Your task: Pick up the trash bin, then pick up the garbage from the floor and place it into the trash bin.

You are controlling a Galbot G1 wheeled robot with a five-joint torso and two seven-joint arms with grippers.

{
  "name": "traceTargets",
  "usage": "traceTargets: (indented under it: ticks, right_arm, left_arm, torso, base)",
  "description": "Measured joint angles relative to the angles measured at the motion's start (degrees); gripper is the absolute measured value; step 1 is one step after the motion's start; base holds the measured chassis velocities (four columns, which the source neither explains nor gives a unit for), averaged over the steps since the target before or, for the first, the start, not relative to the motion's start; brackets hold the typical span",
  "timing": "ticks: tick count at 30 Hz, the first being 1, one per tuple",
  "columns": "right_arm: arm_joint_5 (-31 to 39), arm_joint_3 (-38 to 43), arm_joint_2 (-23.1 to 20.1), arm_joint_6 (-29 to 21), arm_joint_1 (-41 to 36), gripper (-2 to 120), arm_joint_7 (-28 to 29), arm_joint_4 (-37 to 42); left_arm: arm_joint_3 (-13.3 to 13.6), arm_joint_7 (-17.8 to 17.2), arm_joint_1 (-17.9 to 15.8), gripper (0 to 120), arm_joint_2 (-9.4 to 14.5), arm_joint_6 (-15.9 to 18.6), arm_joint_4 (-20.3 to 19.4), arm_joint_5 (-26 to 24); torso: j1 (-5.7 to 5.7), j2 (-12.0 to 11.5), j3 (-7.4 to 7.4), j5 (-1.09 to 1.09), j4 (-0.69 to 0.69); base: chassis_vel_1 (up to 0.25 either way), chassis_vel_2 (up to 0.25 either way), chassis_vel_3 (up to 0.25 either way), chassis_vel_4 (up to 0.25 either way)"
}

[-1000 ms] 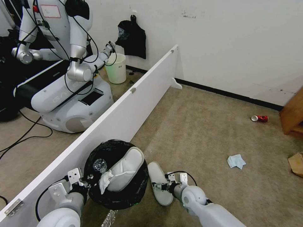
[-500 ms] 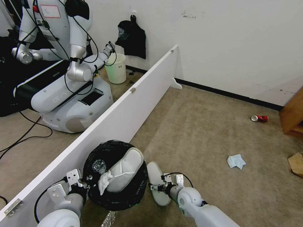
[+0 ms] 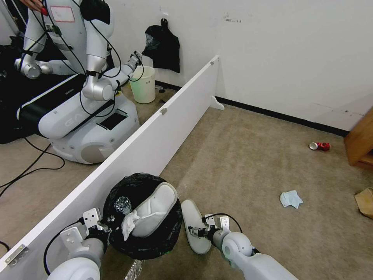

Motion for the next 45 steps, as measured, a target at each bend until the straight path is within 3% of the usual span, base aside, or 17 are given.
traceTargets:
  ticks: [7,9,12,15,18,45]
  right_arm:
    - [0.2,-0.4,0.9,0.1,0.5,42,-0.2,-0.7]
    - [0.2,-0.5,1.2,0.2,0.7,29,-0.2,-1.0]
    - [0.2,-0.5,1.2,0.2,0.7,26,-0.2,-1.0]
    - [0.2,-0.4,1.0,0.3,0.6,8,-0.2,-1.0]
    - [0.3,-0.2,0.8,0.5,0.5,2,-0.2,-0.9]
    - [1.6,2.5,-3.1,0.8,-1.1,2,2.3,4.2]
  left_arm:
    - [0.0,0.0,0.0,0,0.1,0.0,0.0,0.0]
    - [-0.1,0.1,0.0,0,0.3,-0.1,0.1,-0.2]
    - [-0.1,0.1,-0.1,0,0.3,-0.1,0.1,-0.2]
    - [-0.1,0.1,-0.4,0,0.3,-0.1,0.4,-0.2]
    - [0.1,0.1,-0.6,0,0.3,-0.1,0.5,-0.3]
    - [2.1,0.1,-1.5,0,0.5,-0.1,1.2,0.2]
  torso:
    - [0.00,0.0,0.00,0.00,0.00]
    - [0.00,0.0,0.00,0.00,0.00]
    - [0.00,0.0,0.00,0.00,0.01]
    - [0.00,0.0,0.00,0.01,0.01]
    - [0.00,0.0,0.00,0.00,0.01]
    - [0.00,0.0,0.00,0.01,0.00]
  base:
    - [0.000,0.000,0.000,0.000]
    - [0.000,0.000,0.000,0.000]
    - [0.000,0.000,0.000,0.000]
    - [0.000,0.000,0.000,0.000]
    - [0.000,0.000,0.000,0.000]
    - [0.000,0.000,0.000,0.000]
